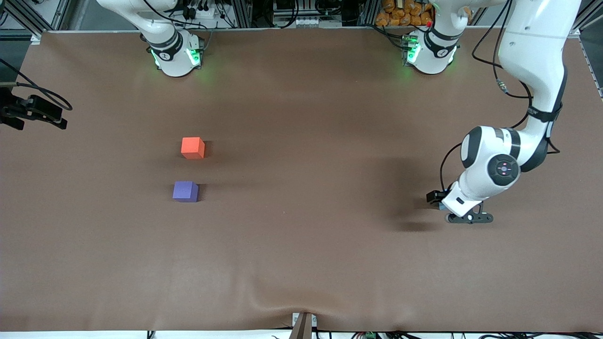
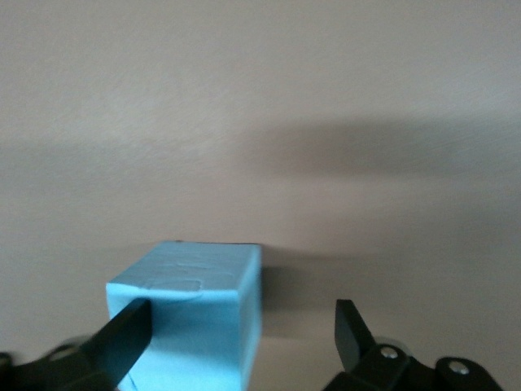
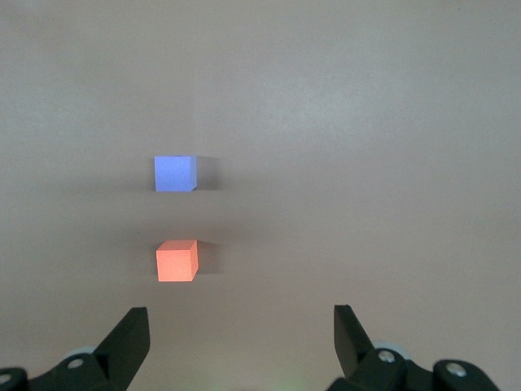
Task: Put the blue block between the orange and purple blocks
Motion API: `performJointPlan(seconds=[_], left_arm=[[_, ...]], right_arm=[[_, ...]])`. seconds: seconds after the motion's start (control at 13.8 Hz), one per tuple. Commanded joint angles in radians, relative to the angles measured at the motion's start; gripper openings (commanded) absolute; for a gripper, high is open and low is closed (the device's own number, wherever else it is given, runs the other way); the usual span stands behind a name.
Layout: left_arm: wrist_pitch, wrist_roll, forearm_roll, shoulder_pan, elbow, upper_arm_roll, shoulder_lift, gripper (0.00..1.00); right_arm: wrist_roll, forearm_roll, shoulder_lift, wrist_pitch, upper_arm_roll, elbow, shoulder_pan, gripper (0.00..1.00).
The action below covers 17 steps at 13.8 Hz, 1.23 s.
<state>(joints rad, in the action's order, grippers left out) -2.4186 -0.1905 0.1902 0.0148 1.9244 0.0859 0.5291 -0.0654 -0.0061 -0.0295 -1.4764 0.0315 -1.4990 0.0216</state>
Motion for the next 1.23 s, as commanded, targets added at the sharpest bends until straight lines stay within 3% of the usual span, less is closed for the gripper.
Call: performJointPlan(seconds=[0.0, 0.51, 0.58, 0.65, 0.72, 0.8, 0.94, 1.16], left_arm=[[-0.008, 0.011, 0.072, -0.047, 0.033, 0.005, -0.037, 1.0], [-0.011, 0.013, 0.077, -0.078, 0.03, 0.005, -0.008, 1.0], [-0.01, 0.013, 0.077, -0.078, 0.03, 0.005, -0.003, 0.91], [-0.002, -0.001, 0.077, -0.078, 0.03, 0.005, -0.008, 0.51], [0.007, -0.009, 0.077, -0.076, 0.028, 0.006, -0.02, 0.18], [0.013, -0.01, 0.071, -0.075, 0.027, 0.009, -0.034, 0.03], [0.013, -0.041, 0.054, -0.062, 0.01, 0.056, -0.061, 0.0], [0.05, -0.227, -0.024, -0.049, -0.034, 0.249, -0.066, 0.0]], right_arm=[[0.006, -0.006, 0.02, 0.007, -0.005, -0.014, 0.006, 1.0], [0.006, -0.005, 0.02, 0.01, -0.004, -0.015, 0.008, 1.0], [0.006, -0.005, 0.02, 0.01, -0.004, -0.015, 0.008, 1.0], [0.006, -0.005, 0.02, 0.008, -0.004, -0.015, 0.008, 1.0], [0.006, -0.005, 0.02, 0.01, -0.004, -0.015, 0.008, 1.0], [0.006, -0.005, 0.02, 0.01, -0.004, -0.015, 0.008, 1.0], [0.006, -0.005, 0.02, 0.01, -0.004, -0.015, 0.008, 1.0], [0.006, -0.005, 0.02, 0.008, -0.004, -0.014, 0.009, 1.0]])
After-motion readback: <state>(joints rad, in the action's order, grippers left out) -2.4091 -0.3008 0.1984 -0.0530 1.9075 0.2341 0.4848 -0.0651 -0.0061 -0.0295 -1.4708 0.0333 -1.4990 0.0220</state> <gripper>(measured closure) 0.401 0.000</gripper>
